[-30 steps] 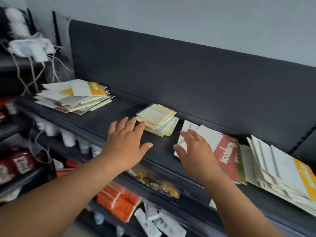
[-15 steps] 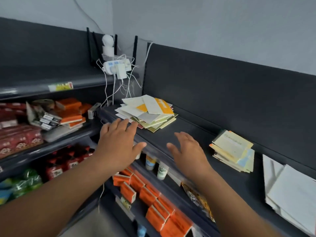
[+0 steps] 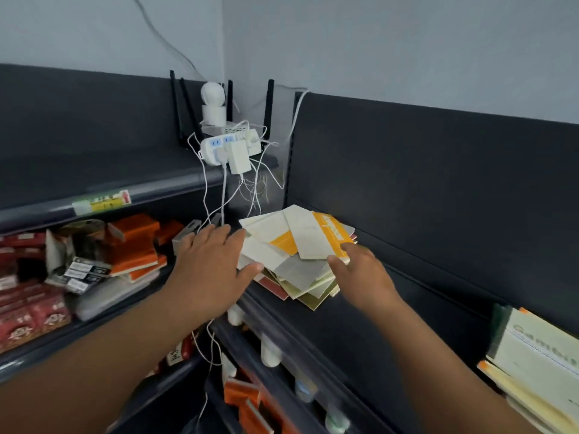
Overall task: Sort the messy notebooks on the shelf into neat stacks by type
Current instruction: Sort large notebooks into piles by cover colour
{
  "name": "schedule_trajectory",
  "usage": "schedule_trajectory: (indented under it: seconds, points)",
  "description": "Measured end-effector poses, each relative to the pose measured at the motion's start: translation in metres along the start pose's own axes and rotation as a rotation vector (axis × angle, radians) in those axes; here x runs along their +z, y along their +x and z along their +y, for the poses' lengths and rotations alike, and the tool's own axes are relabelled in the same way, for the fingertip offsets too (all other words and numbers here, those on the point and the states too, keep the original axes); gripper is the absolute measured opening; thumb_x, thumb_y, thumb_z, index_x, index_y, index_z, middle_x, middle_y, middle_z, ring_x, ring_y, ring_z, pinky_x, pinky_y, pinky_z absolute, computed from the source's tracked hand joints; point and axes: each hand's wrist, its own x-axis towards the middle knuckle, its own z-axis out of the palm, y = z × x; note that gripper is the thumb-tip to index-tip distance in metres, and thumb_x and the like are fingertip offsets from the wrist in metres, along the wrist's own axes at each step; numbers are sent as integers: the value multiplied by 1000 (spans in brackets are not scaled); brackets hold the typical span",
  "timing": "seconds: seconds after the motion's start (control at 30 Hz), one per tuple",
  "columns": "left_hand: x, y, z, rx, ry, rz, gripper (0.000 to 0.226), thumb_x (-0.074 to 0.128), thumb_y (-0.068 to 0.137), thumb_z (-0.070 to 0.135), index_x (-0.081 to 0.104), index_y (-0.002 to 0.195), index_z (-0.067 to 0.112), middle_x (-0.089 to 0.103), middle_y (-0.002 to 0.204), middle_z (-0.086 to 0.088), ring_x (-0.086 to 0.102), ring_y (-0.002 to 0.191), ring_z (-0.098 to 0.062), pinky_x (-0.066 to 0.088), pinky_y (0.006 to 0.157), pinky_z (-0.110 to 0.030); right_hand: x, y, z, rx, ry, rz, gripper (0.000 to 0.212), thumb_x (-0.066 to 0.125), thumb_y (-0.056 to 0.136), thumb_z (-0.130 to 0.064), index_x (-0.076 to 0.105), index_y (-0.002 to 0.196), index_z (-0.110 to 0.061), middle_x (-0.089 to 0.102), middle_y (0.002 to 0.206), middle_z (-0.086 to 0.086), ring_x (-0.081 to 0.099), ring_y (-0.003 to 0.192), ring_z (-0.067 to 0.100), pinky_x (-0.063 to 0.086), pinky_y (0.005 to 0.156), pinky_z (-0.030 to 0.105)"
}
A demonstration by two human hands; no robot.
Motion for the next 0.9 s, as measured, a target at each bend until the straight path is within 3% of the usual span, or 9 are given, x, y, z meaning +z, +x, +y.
schedule_trajectory:
  seconds: [0.17, 0.3, 0.5, 0.73, 0.8, 0.9]
  points:
    - [26, 51, -4, 34, -14, -44, 69, 30, 92, 63, 24, 149, 25, 32, 152, 0, 24, 139, -23, 19, 111, -42, 6, 43, 16, 111, -13, 0, 52, 41, 99, -43, 40, 143, -15, 44, 142, 10, 47, 124, 29, 43, 96, 40]
    - [43, 93, -3, 87, -21, -92, 69, 30, 93, 63, 24, 149, 23, 33, 151, -1, 25, 139, -24, 19, 111, -43, 14, 66, 24, 217, 29, 14, 44, 42, 96, -42, 50, 129, -15, 52, 126, 10, 53, 108, 28, 46, 84, 38]
    - [68, 153, -6, 191, -41, -211, 69, 30, 93, 63, 24, 149, 23, 36, 149, -3, 29, 137, -24, 23, 111, -42, 22, 86, 18, 376, 110, 52, 53, 44, 96, -41, 42, 141, -14, 49, 135, 8, 53, 110, 22, 41, 81, 33]
    - [89, 207, -17, 258, -54, -366, 66, 33, 92, 63, 32, 143, 22, 49, 139, -3, 45, 126, -26, 34, 100, -42, 32, 100, 0, 483, 109, 103, 40, 49, 96, -34, 48, 130, -13, 53, 100, -2, 58, 90, 16, 50, 79, 34]
    - [95, 213, -18, 284, -76, -394, 65, 35, 91, 62, 33, 143, 22, 50, 138, -4, 46, 125, -26, 36, 100, -42, 37, 100, -4, 510, 81, 117, 40, 53, 93, -35, 50, 128, -16, 57, 101, -3, 58, 91, 15, 51, 78, 33]
    - [101, 220, -18, 338, -110, -380, 65, 36, 91, 62, 33, 142, 22, 50, 135, -5, 46, 124, -27, 36, 98, -42, 45, 99, -10, 561, 53, 141, 52, 60, 88, -39, 46, 135, -21, 59, 117, -3, 58, 102, 16, 50, 78, 31]
